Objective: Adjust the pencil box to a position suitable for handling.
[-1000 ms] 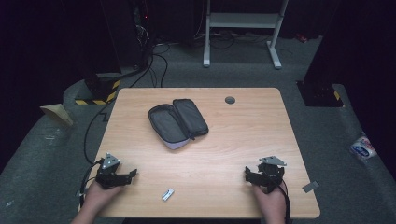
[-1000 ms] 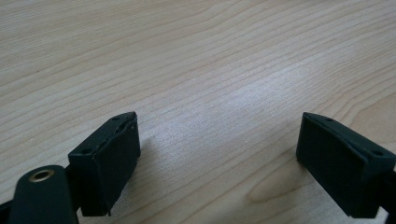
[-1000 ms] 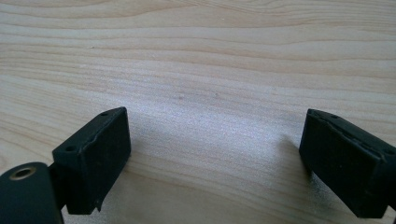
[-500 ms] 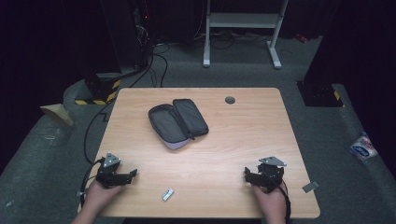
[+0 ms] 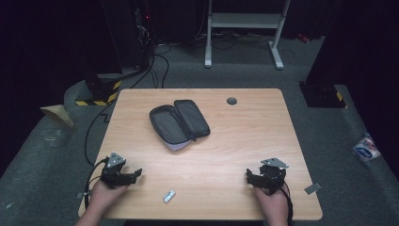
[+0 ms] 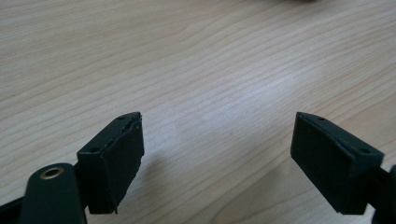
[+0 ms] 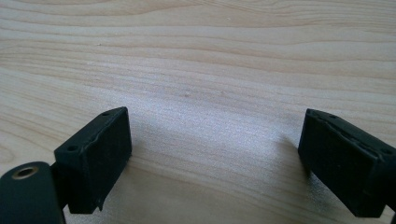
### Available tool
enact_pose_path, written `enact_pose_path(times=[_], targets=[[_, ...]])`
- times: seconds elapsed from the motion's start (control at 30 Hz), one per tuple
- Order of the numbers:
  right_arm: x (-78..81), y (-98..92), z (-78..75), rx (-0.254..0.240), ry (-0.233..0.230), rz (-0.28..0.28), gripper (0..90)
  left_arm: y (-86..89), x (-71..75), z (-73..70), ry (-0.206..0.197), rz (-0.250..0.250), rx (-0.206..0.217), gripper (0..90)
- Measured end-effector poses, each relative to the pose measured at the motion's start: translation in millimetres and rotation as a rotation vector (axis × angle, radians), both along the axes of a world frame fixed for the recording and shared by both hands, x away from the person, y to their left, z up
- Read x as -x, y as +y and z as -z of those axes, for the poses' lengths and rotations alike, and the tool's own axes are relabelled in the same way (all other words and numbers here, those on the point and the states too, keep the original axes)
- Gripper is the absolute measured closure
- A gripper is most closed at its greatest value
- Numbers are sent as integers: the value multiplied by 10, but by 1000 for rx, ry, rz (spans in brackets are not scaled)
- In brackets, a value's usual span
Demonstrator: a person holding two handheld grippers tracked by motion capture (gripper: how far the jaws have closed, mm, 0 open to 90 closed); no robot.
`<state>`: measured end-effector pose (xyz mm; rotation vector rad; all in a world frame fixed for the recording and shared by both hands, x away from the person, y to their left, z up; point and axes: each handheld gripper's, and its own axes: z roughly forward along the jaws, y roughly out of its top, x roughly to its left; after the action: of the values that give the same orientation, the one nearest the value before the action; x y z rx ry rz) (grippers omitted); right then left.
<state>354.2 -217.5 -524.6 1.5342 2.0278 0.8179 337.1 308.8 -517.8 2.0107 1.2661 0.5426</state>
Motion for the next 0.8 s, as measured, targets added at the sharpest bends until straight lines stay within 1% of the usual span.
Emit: enact_pose_path(times=[0.13, 0.2, 0.23, 0.27, 0.3, 0.37, 0.4, 0.47, 0.5, 0.6, 0.67, 0.73, 0.8], targets=[[1, 0, 0, 0, 0, -2, 96, -66, -28, -22, -13, 17, 7, 195], [1, 0, 0, 0, 0, -1, 96, -90, -43, -27, -7, 24, 11, 195], [0, -1, 0, 1, -1, -4, 97, -103, -51, -29, -11, 27, 1, 195], [0, -1, 0, 1, -1, -4, 97, -118, -53, -33, -7, 29, 3, 194], [0, -1, 0, 1, -2, -4, 97, -134, -60, -33, -15, 30, 5, 194], [1, -1, 0, 1, -2, -5, 99, -172, -67, -50, -24, 30, -10, 180], [1, 0, -1, 1, -2, -5, 99, -193, -71, -63, -30, 33, -11, 179], [0, -1, 0, 3, -5, -7, 101, -217, -77, -74, -33, 40, 3, 181], [1, -1, 1, 2, -5, -8, 101, -250, -82, -84, -41, 51, 4, 183], [1, -2, 0, 2, -3, -9, 101, -284, -101, -94, -46, 64, -3, 184], [2, -1, 1, 2, -5, -9, 104, -308, -118, -99, -48, 69, 21, 195], [2, 0, 1, 2, -6, -10, 106, -364, -150, -113, -47, 82, 19, 196], [3, 0, 1, 2, -6, -10, 105, -379, -158, -122, -49, 86, 22, 200]])
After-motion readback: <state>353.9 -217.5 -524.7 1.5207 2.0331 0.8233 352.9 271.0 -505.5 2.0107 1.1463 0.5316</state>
